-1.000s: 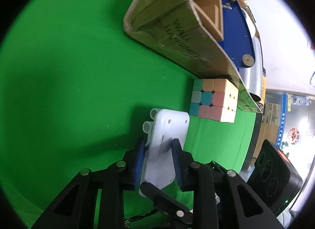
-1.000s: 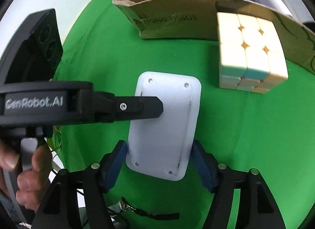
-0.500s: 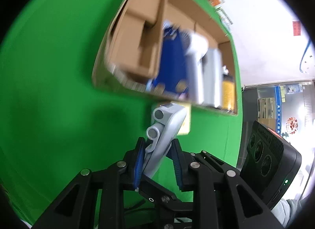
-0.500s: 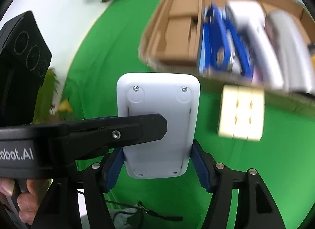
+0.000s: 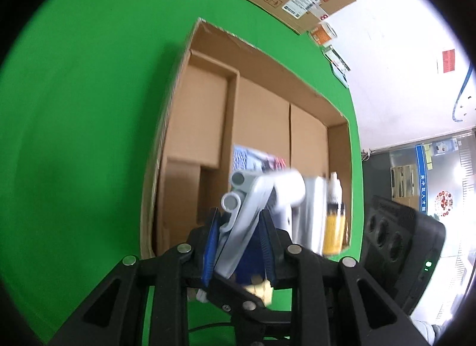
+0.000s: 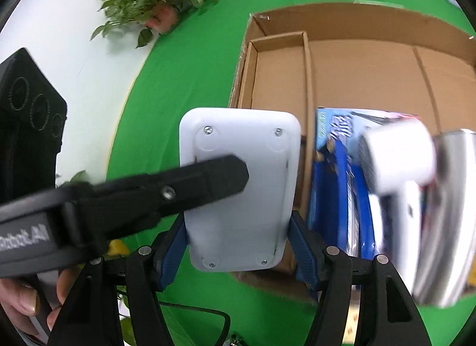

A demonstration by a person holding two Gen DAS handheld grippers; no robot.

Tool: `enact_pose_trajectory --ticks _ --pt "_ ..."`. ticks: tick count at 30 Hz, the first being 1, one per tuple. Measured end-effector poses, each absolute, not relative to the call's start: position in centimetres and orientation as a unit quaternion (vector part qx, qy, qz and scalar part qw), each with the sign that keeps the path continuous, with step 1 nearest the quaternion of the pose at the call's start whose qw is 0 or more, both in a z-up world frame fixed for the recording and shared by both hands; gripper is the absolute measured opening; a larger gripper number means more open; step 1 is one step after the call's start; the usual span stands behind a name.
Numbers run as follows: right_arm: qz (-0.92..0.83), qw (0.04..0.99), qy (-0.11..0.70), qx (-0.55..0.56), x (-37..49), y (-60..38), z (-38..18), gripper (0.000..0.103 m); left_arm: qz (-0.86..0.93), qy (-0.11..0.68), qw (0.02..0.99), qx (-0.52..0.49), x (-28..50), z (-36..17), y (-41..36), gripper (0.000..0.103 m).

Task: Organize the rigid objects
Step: 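Lift the white case with both grippers and carry it over the box, then lower the white case into the box compartment and open both grippers, then move both tools to the pastel Rubik's cube and close on it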

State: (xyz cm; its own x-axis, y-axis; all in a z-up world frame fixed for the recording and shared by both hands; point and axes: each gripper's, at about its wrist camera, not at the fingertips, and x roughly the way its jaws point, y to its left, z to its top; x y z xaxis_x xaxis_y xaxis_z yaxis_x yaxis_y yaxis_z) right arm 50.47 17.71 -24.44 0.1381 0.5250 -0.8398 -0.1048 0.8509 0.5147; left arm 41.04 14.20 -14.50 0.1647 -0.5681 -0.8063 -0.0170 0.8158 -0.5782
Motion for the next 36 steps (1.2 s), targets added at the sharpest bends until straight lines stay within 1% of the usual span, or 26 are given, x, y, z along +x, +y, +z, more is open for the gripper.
enact_pose_trajectory --ticks 1,2,3,4,5,6,7,8,10,11,13,14,15,16,17,18,19,20,21,22,23,24,26,28,32,36 --pt "0.213 0.729 0.624 0.184 51.2 17.7 -25.7 0.065 -0.184 0.617 0.728 -0.233 41.8 -14.8 14.4 0.025" --pt "0.203 0.731 0.623 0.190 51.4 17.6 -26.8 0.068 -0.179 0.618 0.731 -0.229 42.2 -15.0 14.6 0.028" --pt "0.196 0.735 0.621 0.189 51.8 17.4 -27.1 0.078 -0.174 0.618 0.733 -0.224 42.7 -15.0 14.9 0.031" --pt "0.187 0.744 0.613 0.187 51.8 17.2 -27.2 0.082 -0.170 0.616 0.737 -0.220 42.9 -14.9 15.2 0.038" --pt "0.187 0.752 0.602 0.192 51.6 17.0 -26.9 0.084 -0.165 0.608 0.745 -0.218 42.9 -14.4 15.7 0.048" --pt "0.188 0.755 0.597 0.195 52.2 17.0 -27.6 0.088 -0.165 0.597 0.755 -0.217 42.7 -13.8 16.2 0.053" --pt "0.185 0.760 0.593 0.193 51.7 16.7 -27.4 0.091 -0.165 0.583 0.766 -0.216 42.3 -13.0 16.8 0.062" --pt "0.183 0.767 0.585 0.189 50.8 16.1 -26.9 0.094 -0.162 0.574 0.774 -0.212 42.0 -12.5 17.2 0.067" --pt "0.193 0.779 0.570 0.178 49.3 15.2 -26.2 0.095 -0.152 0.562 0.789 -0.195 41.4 -11.6 17.6 0.069" --pt "0.192 0.784 0.567 0.164 48.0 14.6 -25.6 0.097 -0.149 0.558 0.795 -0.183 40.8 -11.2 17.7 0.069" --pt "0.184 0.795 0.559 0.145 46.2 13.4 -25.1 0.098 -0.156 0.560 0.796 -0.169 39.5 -10.9 17.5 0.069" --pt "0.177 0.798 0.558 0.140 45.2 12.4 -25.1 0.098 -0.167 0.565 0.791 -0.168 38.9 -11.0 17.2 0.066" --pt "0.171 0.798 0.562 0.139 44.2 11.4 -24.9 0.098 -0.180 0.567 0.787 -0.165 38.2 -11.0 17.0 0.057" --pt "0.165 0.789 0.573 0.150 43.3 10.2 -25.5 0.097 -0.198 0.567 0.785 -0.150 37.3 -11.0 16.3 0.018" --pt "0.163 0.782 0.579 0.164 41.3 8.3 -25.2 0.086 -0.204 0.572 0.783 -0.138 36.5 -11.1 15.7 0.000" --pt "0.156 0.780 0.582 0.169 39.6 7.0 -25.2 0.066 -0.205 0.577 0.780 -0.128 35.8 -11.3 15.2 0.000" --pt "0.144 0.783 0.584 0.161 38.7 6.3 -25.4 0.059 -0.208 0.582 0.776 -0.125 34.9 -11.8 14.7 0.000" --pt "0.131 0.786 0.586 0.147 37.9 5.7 -25.7 0.058 -0.216 0.585 0.771 -0.131 34.0 -12.4 14.2 0.004" --pt "0.132 0.788 0.583 0.150 36.7 4.7 -26.1 0.061 -0.222 0.585 0.766 -0.144 33.5 -12.8 13.9 0.011" --pt "0.139 0.784 0.583 0.158 36.1 4.3 -26.5 0.069 -0.220 0.595 0.755 -0.165 32.6 -13.7 13.5 0.046" --pt "0.141 0.781 0.587 0.159 35.3 3.7 -26.9 0.093 -0.211 0.605 0.748 -0.176 32.1 -14.4 13.3 0.087" --pt "0.131 0.786 0.586 0.150 34.4 3.4 -27.3 0.102 -0.201 0.608 0.745 -0.190 31.4 -15.1 13.0 0.089" --pt "0.119 0.795 0.580 0.132 33.5 3.3 -27.9 0.102 -0.208 0.611 0.739 -0.194 30.5 -15.9 12.3 0.089" --pt "0.117 0.790 0.590 0.121 33.1 3.5 -29.0 0.102 -0.194 0.617 0.744 -0.169 29.5 -16.5 11.6 0.089" --pt "0.109 0.791 0.588 0.132 33.2 4.2 -30.3 0.102 -0.189 0.619 0.750 -0.135 28.1 -17.5 10.7 0.089" --pt "0.091 0.784 0.597 0.143 34.0 5.3 -32.0 0.102 -0.180 0.631 0.741 -0.139 27.2 -18.4 11.5 0.089"
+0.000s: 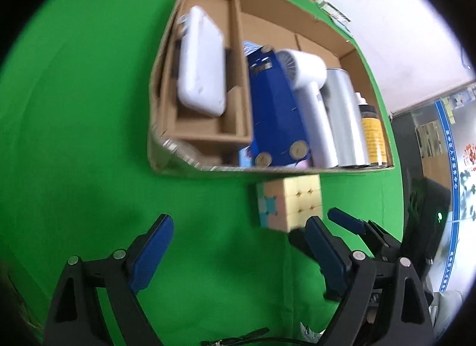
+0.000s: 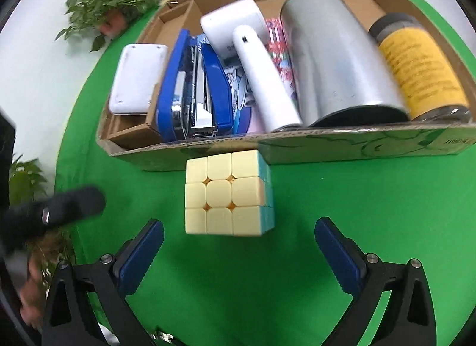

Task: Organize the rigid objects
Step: 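Move both tools to the pastel Rubik's cube and close on it, then lift the Rubik's cube with both grippers and carry it over the box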

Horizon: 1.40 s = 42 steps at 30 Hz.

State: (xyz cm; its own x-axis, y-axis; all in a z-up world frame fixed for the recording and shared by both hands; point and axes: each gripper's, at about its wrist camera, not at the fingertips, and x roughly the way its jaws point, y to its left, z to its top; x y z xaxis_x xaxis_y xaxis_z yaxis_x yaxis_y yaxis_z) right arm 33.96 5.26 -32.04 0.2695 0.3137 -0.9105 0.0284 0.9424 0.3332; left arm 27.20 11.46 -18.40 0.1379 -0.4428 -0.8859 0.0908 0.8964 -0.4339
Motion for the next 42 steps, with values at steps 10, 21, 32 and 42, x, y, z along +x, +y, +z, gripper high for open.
enact_pose_trajectory --ticks 10,21,32,42 --pt "0.100 0.799 0.582 0.119 33.6 6.2 -35.3 0.064 -0.155 0.654 0.723 -0.160 23.9 -19.6 14.3 0.089" --pt "0.127 0.746 0.624 0.191 22.7 0.6 -35.5 0.059 -0.245 0.712 0.619 -0.223 20.8 -24.1 8.2 0.089" --pt "0.134 0.713 0.631 0.275 20.3 -2.4 -35.6 0.058 -0.301 0.748 0.541 -0.238 20.5 -27.7 1.6 0.089" --pt "0.183 0.718 0.616 0.268 20.6 -0.7 -32.2 0.056 -0.295 0.720 0.577 -0.247 21.8 -24.2 3.2 0.070"
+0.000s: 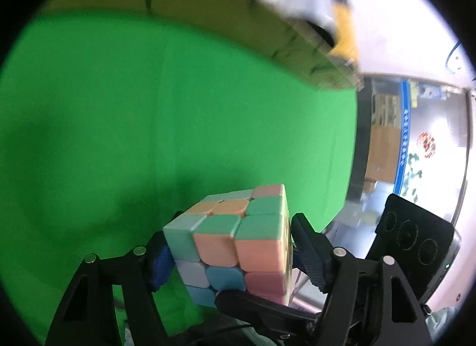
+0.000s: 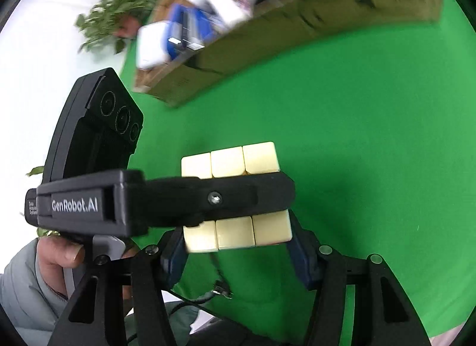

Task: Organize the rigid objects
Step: 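Lift the Rubik's cube with both grippers and carry it over the box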

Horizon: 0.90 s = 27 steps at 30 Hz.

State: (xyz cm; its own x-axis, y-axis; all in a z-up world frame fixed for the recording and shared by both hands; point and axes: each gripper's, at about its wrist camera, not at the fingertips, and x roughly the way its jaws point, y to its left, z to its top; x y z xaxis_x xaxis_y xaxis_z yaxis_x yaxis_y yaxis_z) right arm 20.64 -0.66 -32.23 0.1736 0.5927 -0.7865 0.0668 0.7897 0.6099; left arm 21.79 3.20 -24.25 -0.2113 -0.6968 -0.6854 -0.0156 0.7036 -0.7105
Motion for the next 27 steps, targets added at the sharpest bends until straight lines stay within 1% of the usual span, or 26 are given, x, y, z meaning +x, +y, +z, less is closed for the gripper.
enact_pose_trajectory --ticks 4,7,10,13,16,20,24,27 --pt "0.214 0.738 0.590 0.249 22.0 -0.2 -27.8 0.056 -0.303 0.686 0.623 -0.222 24.0 -19.4 3.9 0.069" --pt "0.234 0.761 0.560 0.230 24.4 0.3 -23.8 0.056 -0.305 0.656 0.651 -0.229 26.2 -15.7 5.1 0.068" --pt "0.245 0.785 0.530 0.204 27.6 1.6 -20.4 0.056 -0.304 0.634 0.674 -0.229 28.5 -13.2 5.7 0.068" --pt "0.246 0.799 0.511 0.197 30.4 2.0 -18.1 0.056 -0.304 0.614 0.691 -0.229 31.0 -11.3 5.2 0.068" --pt "0.240 0.809 0.500 0.194 32.5 1.4 -16.6 0.056 -0.311 0.606 0.696 -0.229 32.9 -10.8 4.9 0.068" --pt "0.224 0.812 0.497 0.209 35.9 1.6 -16.0 0.056 -0.319 0.606 0.693 -0.224 35.6 -10.7 3.9 0.068" --pt "0.203 0.808 0.512 0.210 39.6 2.0 -17.0 0.056 -0.318 0.618 0.686 -0.213 38.1 -11.8 2.6 0.067" --pt "0.201 0.797 0.529 0.210 41.6 2.2 -19.1 0.055 -0.314 0.637 0.672 -0.208 39.5 -13.2 2.9 0.067"
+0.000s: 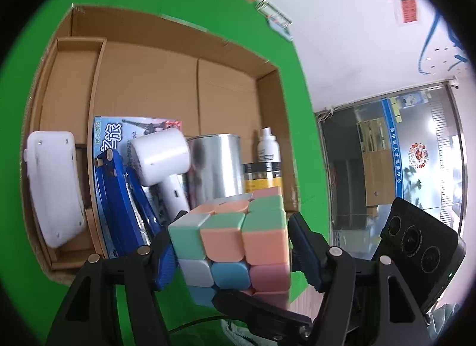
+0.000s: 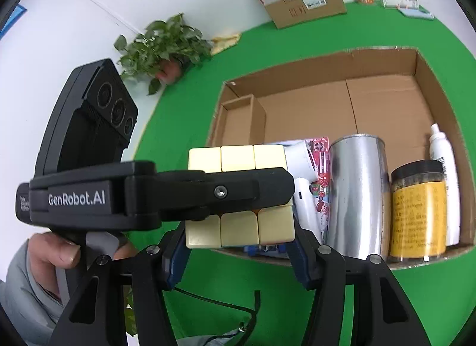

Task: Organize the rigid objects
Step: 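Lift the Rubik's cube with both grippers and carry it over the box, then lower the cube onto the stapler and open both grippers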

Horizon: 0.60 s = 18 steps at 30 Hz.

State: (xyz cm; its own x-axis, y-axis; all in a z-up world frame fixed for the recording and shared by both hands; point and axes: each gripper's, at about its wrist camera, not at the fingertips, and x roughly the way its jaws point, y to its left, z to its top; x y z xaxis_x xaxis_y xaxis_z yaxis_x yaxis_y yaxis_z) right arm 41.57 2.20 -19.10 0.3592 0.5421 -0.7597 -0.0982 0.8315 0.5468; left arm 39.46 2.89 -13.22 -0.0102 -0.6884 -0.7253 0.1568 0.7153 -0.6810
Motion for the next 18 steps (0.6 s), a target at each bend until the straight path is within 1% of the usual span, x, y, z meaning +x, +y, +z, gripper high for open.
enact_pose_trajectory --ticks 8,13,16,17,18 --pt "0.199 0.756 0.571 0.250 43.5 2.2 -25.5 0.055 -0.279 0.685 0.643 -0.197 40.5 -17.9 3.3 0.066" --pt "0.195 0.752 0.575 0.257 43.9 1.9 -28.1 0.056 -0.260 0.697 0.642 -0.183 41.0 -18.3 3.3 0.066" --pt "0.186 0.760 0.575 0.238 44.1 1.9 -28.6 0.059 -0.245 0.688 0.660 -0.178 41.4 -17.2 4.0 0.066" --pt "0.180 0.761 0.578 0.232 44.1 1.9 -28.6 0.062 -0.242 0.681 0.667 -0.178 41.4 -16.5 4.4 0.067" --pt "0.170 0.764 0.582 0.223 43.9 1.8 -28.5 0.071 -0.240 0.676 0.673 -0.178 41.3 -16.0 4.7 0.067"
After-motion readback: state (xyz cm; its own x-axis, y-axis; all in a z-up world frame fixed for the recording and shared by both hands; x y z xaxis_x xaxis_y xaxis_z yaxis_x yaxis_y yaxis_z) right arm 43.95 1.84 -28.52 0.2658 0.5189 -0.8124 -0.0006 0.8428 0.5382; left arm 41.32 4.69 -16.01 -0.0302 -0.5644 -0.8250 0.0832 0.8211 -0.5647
